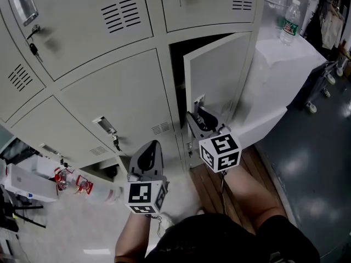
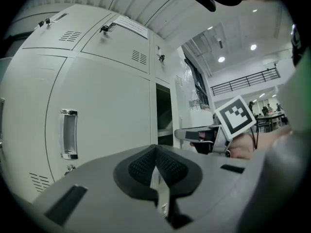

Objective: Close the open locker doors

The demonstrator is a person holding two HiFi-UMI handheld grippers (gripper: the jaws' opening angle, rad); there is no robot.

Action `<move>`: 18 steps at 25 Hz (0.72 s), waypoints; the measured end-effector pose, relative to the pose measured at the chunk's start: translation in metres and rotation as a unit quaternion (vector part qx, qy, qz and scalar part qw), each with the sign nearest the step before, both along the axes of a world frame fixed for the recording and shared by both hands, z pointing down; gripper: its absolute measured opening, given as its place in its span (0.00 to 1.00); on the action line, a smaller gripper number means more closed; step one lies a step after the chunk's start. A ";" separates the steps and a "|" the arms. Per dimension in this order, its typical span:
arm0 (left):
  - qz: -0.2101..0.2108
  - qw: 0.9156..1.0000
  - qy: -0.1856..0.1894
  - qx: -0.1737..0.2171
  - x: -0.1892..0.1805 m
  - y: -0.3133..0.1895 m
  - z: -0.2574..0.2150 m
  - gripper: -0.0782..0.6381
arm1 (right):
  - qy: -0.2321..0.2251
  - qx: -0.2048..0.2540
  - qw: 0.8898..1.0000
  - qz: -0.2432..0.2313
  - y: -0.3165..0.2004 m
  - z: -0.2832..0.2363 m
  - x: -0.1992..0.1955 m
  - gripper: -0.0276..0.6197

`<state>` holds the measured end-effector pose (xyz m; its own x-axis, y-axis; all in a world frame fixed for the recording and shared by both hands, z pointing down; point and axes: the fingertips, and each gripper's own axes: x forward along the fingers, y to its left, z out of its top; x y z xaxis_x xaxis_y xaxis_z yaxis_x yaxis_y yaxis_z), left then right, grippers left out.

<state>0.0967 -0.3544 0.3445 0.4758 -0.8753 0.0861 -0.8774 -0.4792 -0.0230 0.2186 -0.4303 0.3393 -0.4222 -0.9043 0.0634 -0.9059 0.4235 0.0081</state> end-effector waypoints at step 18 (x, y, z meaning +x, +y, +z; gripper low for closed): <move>-0.024 1.000 -0.014 -0.011 -0.017 -0.020 0.009 0.12 | 0.001 0.013 0.999 -0.040 -0.055 0.001 -0.021 0.24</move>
<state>0.0795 -0.3746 0.3531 0.4298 -0.8950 0.1192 -0.8988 -0.4367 -0.0380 0.1980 -0.4849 0.3401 -0.4938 -0.8686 0.0403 -0.8687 0.4949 0.0216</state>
